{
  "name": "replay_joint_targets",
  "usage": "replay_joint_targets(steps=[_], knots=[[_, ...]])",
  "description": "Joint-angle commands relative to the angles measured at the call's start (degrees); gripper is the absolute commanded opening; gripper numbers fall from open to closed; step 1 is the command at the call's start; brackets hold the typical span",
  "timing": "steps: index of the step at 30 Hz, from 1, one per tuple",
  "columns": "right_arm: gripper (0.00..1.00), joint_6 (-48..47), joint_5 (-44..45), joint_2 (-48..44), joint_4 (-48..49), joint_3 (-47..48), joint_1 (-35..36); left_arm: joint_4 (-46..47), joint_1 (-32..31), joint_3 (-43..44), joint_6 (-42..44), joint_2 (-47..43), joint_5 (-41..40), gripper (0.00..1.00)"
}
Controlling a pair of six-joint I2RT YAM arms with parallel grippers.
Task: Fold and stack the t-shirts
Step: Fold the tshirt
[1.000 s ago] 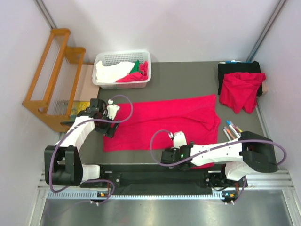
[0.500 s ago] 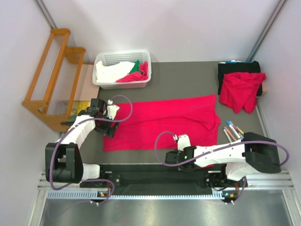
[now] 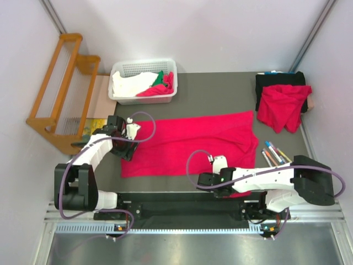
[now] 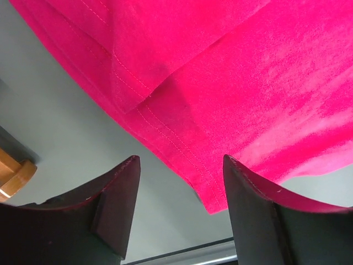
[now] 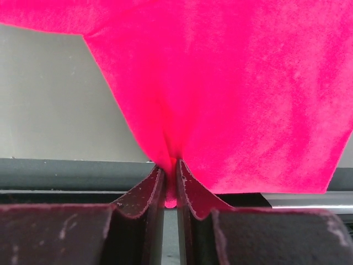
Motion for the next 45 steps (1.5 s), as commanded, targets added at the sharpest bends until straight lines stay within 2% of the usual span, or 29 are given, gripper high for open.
replay_joint_targets(steps=[1, 5, 10, 16, 22, 26, 32, 35, 37, 38, 40, 41, 43, 45], knots=[[0.11, -1.7, 1.6, -3.1, 1.1, -1.3, -3.1, 1.6, -0.2, 0.2, 0.7, 1.6, -1.3, 0.66], [0.1, -2.5, 1.5, -4.1, 1.7, -1.9, -5.3, -1.7, -0.2, -1.1, 2.0, 0.7, -1.5, 0.71], [0.1, -3.5, 1.2, -4.9, 2.7, -2.9, -6.6, -7.0, -0.2, -3.9, 6.0, -5.7, -0.9, 0.74], [0.1, -5.3, 0.3, -5.1, 4.1, -3.4, -8.8, -9.6, -0.2, -6.3, 9.5, -9.3, 0.1, 0.68], [0.09, -6.2, 0.1, -5.1, 4.4, -2.8, -10.1, -8.7, -0.2, -6.3, 11.2, -6.0, 0.4, 0.6], [0.09, -6.3, -0.1, -5.3, 4.5, -2.8, -10.5, -7.3, -0.2, -5.7, 10.9, -1.4, 1.7, 0.6], [0.09, -6.5, -0.2, -5.9, 4.4, -3.0, -11.2, -6.8, -0.8, -5.1, 10.6, 1.5, 2.3, 0.61], [0.08, -6.8, -0.3, -5.8, 4.5, -3.0, -11.5, -6.1, -1.0, -5.2, 10.5, 2.3, 2.1, 0.58], [0.07, -6.8, -0.4, -5.6, 4.7, -3.0, -11.6, -5.1, -1.0, -5.2, 10.1, 2.4, 2.0, 0.52], [0.06, -6.9, -0.3, -5.4, 4.9, -3.0, -11.7, -4.9, -1.0, -5.2, 10.0, 2.8, 1.9, 0.41], [0.05, -7.0, -0.4, -5.4, 4.9, -3.0, -11.8, -4.5, -1.0, -5.2, 9.6, 3.0, 1.7, 0.28], [0.04, -7.0, -0.4, -5.4, 4.8, -3.0, -11.8, -4.2, -1.0, -5.1, 9.5, 3.3, 1.4, 0.16], [0.02, -7.0, -0.5, -5.6, 4.9, -3.1, -11.9, -3.8, -1.0, -4.7, 8.9, 3.6, 1.2, 0.01], [0.0, -6.9, -0.4, -5.8, 4.8, -2.9, -12.1, -3.5, -1.0, -4.4, 8.6, 3.6, 0.5, 0.0]])
